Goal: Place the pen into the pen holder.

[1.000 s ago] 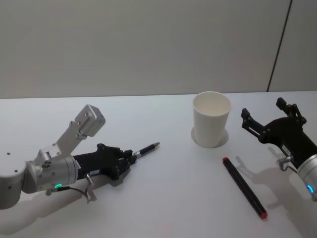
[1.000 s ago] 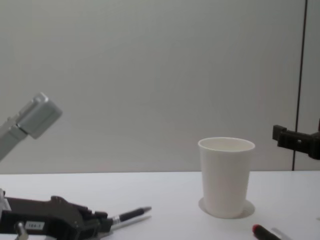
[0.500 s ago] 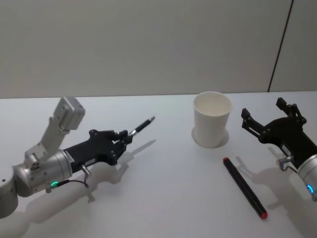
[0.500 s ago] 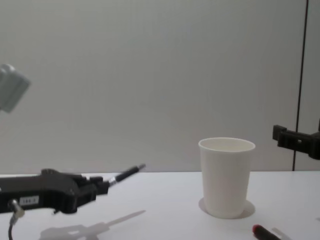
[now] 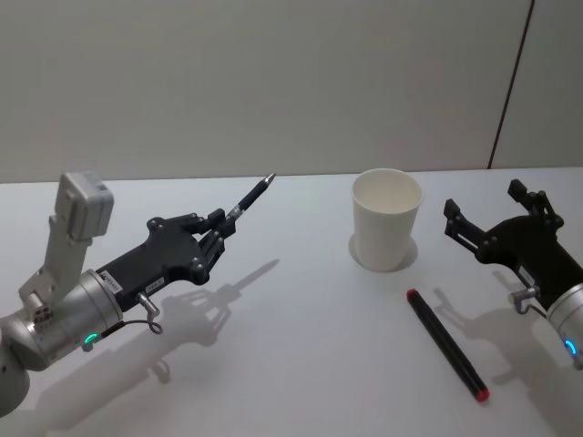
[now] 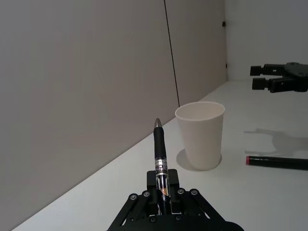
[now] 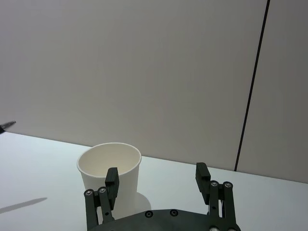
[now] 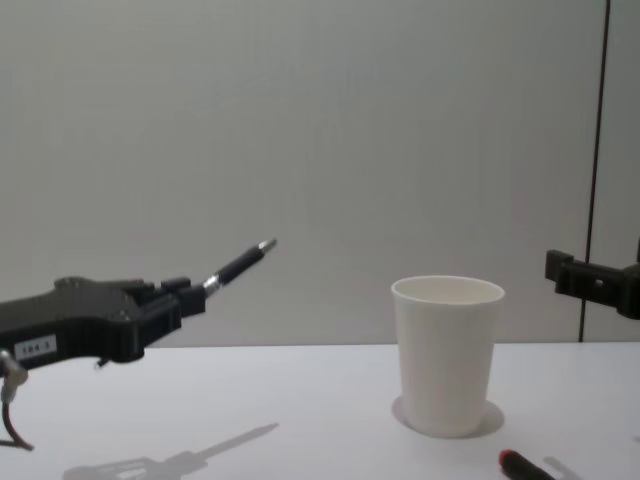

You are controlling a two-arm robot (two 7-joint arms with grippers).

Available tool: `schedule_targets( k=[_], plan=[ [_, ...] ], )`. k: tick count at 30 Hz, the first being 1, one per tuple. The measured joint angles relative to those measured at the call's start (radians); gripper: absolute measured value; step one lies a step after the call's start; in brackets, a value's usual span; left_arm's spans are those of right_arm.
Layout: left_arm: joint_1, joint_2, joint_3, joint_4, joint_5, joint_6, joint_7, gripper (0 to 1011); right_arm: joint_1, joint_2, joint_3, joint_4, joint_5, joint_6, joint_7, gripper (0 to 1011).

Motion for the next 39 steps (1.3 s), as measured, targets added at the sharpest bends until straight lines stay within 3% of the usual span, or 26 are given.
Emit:
schedule_targets(
  k=[9, 19, 39],
  plan=[
    [0.036, 0.005, 0.001, -0.05, -0.038, -0.082, 0.019, 139, 0.0, 0.0, 0.0, 0.0, 0.0, 0.0, 0.0, 1002],
    [0.054, -0.013, 0.019, -0.087, -0.049, -0.141, 0.005, 139, 0.0, 0.0, 0.0, 0.0, 0.0, 0.0, 0.0, 1002],
    [0.032, -0.085, 0.07, -0.093, 0.003, -0.144, -0.081, 139, 0.0, 0.0, 0.0, 0.0, 0.0, 0.0, 0.0, 1002]
  ],
)
